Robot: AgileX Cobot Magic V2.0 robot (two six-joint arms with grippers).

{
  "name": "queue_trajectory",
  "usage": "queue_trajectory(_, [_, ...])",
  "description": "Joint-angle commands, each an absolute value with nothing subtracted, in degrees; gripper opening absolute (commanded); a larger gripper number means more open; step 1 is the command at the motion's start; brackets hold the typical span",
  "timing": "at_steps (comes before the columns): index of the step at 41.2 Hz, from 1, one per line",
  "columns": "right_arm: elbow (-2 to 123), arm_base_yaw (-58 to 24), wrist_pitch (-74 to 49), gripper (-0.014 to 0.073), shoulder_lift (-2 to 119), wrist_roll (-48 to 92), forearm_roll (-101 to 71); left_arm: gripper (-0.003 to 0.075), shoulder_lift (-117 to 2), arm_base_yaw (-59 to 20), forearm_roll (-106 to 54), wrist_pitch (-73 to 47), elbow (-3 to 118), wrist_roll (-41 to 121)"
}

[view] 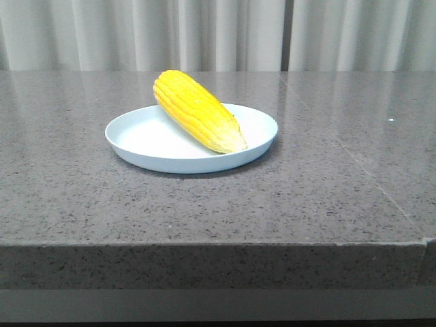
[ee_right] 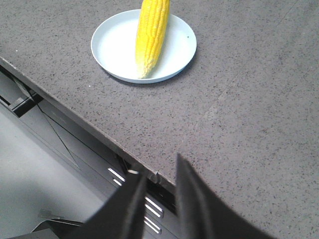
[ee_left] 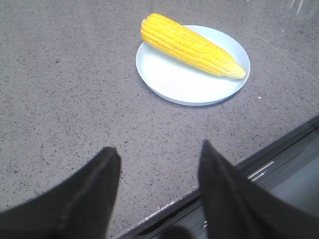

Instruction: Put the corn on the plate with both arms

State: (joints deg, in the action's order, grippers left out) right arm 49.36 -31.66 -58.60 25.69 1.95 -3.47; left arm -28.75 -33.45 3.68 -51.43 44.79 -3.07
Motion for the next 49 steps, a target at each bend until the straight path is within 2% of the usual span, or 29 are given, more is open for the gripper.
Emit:
queue_trajectory(1, [50.57,-31.59,-54.23,0.0018,26.10,2.63,-3.21,0.0179,-29.04,-33.82,3.85,-46.94,46.24,-3.65])
queue_trajectory(6, [50.57,-31.59,-54.23,-0.0072,26.10,2.63,-3.21,0.0026,-29.04,-33.82,5.05,-46.94,46.24,-3.65])
queue_trajectory(8, [50.57,-31.59,-54.23,-0.0065,26.10,2.63,-3.21,-0.0020,-29.04,-33.82,5.71,-46.94,46.24,-3.65])
queue_trajectory(41, [50.57,-31.59,-54.24,-0.0066,26.10,2.63,-3.28,-0.0020,-28.12,-33.82,7.49,-46.42,45.72,-3.65])
queue_trajectory(49, [50.57,-31.59,-54.24,-0.0066,26.10,2.63,-3.28,-0.0020,-22.44,-25.50,5.76,-43.02,40.46,-3.65])
